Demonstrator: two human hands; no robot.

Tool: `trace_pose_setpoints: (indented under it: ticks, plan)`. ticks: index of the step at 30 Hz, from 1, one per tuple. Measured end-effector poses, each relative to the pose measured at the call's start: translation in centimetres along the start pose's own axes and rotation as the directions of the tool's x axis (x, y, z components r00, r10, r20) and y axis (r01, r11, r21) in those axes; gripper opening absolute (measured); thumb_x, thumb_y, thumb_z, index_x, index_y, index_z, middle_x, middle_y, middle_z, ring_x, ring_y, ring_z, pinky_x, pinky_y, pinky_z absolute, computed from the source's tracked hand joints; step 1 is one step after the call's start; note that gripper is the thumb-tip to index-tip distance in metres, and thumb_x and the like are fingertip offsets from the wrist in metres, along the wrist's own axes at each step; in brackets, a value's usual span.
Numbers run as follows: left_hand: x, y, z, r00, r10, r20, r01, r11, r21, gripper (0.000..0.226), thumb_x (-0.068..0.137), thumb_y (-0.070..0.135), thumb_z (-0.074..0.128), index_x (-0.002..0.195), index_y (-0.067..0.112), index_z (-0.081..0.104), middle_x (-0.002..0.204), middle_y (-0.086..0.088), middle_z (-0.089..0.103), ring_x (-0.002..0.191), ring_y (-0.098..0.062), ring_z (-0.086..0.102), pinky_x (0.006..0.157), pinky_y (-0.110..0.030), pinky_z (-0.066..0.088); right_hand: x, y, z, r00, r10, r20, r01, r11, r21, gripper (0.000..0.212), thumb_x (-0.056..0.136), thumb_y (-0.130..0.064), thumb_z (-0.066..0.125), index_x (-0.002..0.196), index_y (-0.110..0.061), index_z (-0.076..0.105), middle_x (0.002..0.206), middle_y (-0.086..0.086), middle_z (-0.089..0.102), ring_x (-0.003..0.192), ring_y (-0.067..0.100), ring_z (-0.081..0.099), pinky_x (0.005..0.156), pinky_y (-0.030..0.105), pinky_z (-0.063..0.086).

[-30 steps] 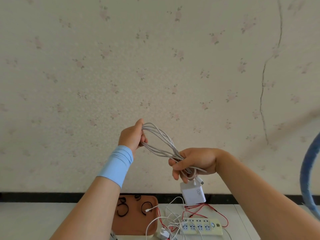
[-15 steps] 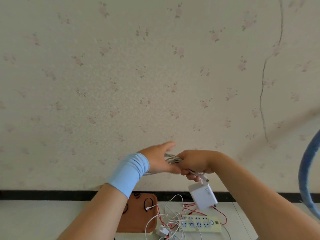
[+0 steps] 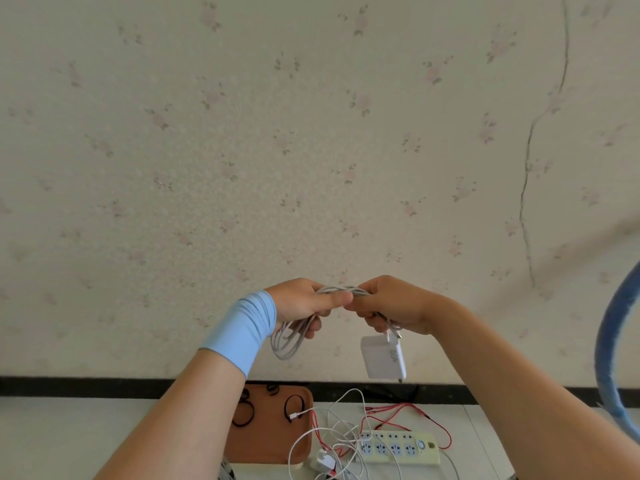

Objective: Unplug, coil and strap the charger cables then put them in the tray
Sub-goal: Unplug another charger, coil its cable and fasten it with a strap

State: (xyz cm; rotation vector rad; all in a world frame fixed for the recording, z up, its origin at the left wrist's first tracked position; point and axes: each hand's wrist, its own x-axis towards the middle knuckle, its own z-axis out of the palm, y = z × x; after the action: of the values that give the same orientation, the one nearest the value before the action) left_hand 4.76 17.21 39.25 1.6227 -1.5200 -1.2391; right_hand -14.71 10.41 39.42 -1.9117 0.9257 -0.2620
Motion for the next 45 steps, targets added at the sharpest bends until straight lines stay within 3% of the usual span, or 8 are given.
trace_pose_setpoints:
  ticks: [4, 10, 17, 23, 26, 31, 38, 45]
  plan:
    - [-0.3, 0.3, -0.2, 0.995, 0.063, -0.083, -0.075, 0.985, -0.153, 0.039, 0.09, 0.052, 0.061, 0.069, 0.02, 0.053, 0.061, 0.005, 0.036, 0.051, -0.012, 0.035, 0.049, -0.024, 0.036, 0.1, 0.1, 0.4, 0.996, -0.033, 0.081, 0.018, 0.985, 0.173, 0.012, 0.1, -0.018, 0.061, 0.098, -0.007, 0.066, 0.068, 0.001, 0.055, 0.059, 0.013, 0.051, 0.059, 0.022, 0.044]
    - [0.1, 0.4, 0.7, 0.972, 0.089, -0.216, -0.158, 0.932, -0.327, 0.044, 0.096, 0.044, 0.057, 0.064, 0.022, 0.036, 0.06, 0.003, 0.026, 0.048, -0.012, 0.027, 0.046, -0.021, 0.027, 0.3, 0.0, 1.6, 0.996, -0.075, 0.037, 0.073, 0.995, 0.064, 0.026, 0.105, -0.033, 0.05, 0.09, -0.013, 0.057, 0.07, 0.001, 0.064, 0.068, 0.016, 0.06, 0.078, 0.029, 0.042]
    - [0.6, 0.8, 2.1, 0.912, 0.057, -0.406, -0.227, 0.895, -0.383, 0.045, 0.091, 0.046, 0.062, 0.06, 0.019, 0.046, 0.058, 0.001, 0.047, 0.061, -0.016, 0.052, 0.069, -0.029, 0.049, 1.2, 0.0, 2.5, 0.999, -0.03, 0.039, 0.022, 0.98, 0.197, 0.031, 0.091, -0.036, 0.072, 0.088, -0.007, 0.06, 0.07, 0.008, 0.054, 0.064, 0.021, 0.051, 0.08, 0.041, 0.05]
    - [-0.2, 1.5, 2.9, 0.921, 0.196, -0.336, -0.34, 0.825, -0.451, 0.024, 0.096, 0.027, 0.06, 0.084, 0.015, 0.077, 0.105, -0.005, 0.075, 0.107, -0.023, 0.068, 0.1, -0.036, 0.05, 0.6, -0.2, 3.3, 0.979, 0.01, 0.206, -0.05, 0.981, 0.19, 0.028, 0.088, -0.031, 0.077, 0.078, -0.012, 0.06, 0.063, 0.003, 0.053, 0.06, 0.016, 0.05, 0.066, 0.029, 0.048]
    - [-0.4, 1.6, 3.1, 0.944, 0.172, -0.281, -0.303, 0.787, -0.537, 0.027, 0.096, 0.024, 0.059, 0.101, 0.001, 0.071, 0.104, -0.012, 0.075, 0.1, -0.024, 0.071, 0.092, -0.039, 0.052, 0.4, -0.2, 3.9, 0.97, -0.015, 0.243, -0.054, 0.96, 0.274, 0.016, 0.09, -0.023, 0.076, 0.091, -0.014, 0.063, 0.064, -0.003, 0.058, 0.057, 0.013, 0.048, 0.064, 0.028, 0.046]
    - [-0.4, 2.0, 3.7, 0.961, 0.167, -0.221, -0.276, 0.641, -0.716, 0.033, 0.095, 0.02, 0.057, 0.065, 0.007, 0.059, 0.062, -0.011, 0.056, 0.059, -0.021, 0.062, 0.091, -0.043, 0.054, 0.5, -0.2, 4.1, 0.958, -0.098, 0.27, 0.009, 0.95, 0.311, 0.026, 0.086, -0.026, 0.077, 0.105, -0.013, 0.065, 0.1, 0.014, 0.067, 0.064, 0.013, 0.051, 0.067, 0.027, 0.046]
    - [-0.4, 3.5, 3.1, 0.942, 0.027, -0.335, -0.32, 0.378, -0.869, 0.046, 0.094, 0.024, 0.052, 0.051, 0.021, 0.037, 0.049, 0.005, 0.03, 0.041, -0.011, 0.027, 0.044, -0.023, 0.035, 0.8, 0.4, 2.9, 0.968, -0.092, 0.232, 0.014, 0.949, 0.315, 0.051, 0.074, -0.043, 0.079, 0.114, -0.012, 0.071, 0.12, 0.004, 0.069, 0.12, 0.022, 0.059, 0.116, 0.046, 0.038]
    - [-0.1, 3.3, 2.7, 0.93, 0.077, -0.361, -0.355, 0.452, -0.819, 0.046, 0.096, 0.024, 0.048, 0.054, 0.021, 0.03, 0.049, 0.005, 0.023, 0.042, -0.011, 0.023, 0.039, -0.023, 0.032, 0.2, -0.3, 4.2, 0.904, -0.191, 0.383, 0.021, 0.914, 0.406, 0.035, 0.098, -0.044, 0.05, 0.109, -0.012, 0.062, 0.091, 0.006, 0.072, 0.098, 0.029, 0.068, 0.094, 0.039, 0.051]
